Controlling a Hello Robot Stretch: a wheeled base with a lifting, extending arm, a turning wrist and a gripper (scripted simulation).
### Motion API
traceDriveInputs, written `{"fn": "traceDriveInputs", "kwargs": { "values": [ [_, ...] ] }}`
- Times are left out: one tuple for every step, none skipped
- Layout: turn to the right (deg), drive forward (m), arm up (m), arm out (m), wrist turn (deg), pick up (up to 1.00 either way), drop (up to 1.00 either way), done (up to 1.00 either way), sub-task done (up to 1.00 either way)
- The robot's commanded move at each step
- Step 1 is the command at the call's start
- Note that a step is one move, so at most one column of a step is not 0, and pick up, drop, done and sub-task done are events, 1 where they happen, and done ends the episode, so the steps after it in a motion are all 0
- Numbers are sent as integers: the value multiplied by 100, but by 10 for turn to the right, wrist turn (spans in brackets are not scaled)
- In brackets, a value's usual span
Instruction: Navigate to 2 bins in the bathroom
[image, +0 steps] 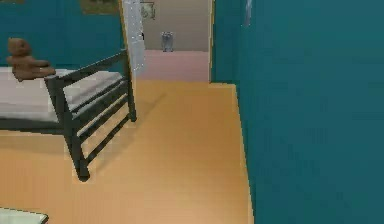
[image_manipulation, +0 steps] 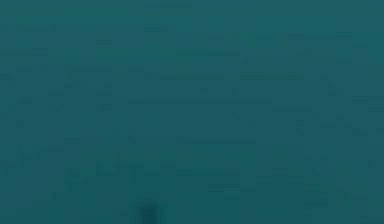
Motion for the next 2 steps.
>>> {"fn": "traceDriveInputs", "kwargs": {
  "values": [
    [0,100,0,0,0,0,0,0,0],
    [0,100,0,0,0,0,0,0,0]
  ]
}}
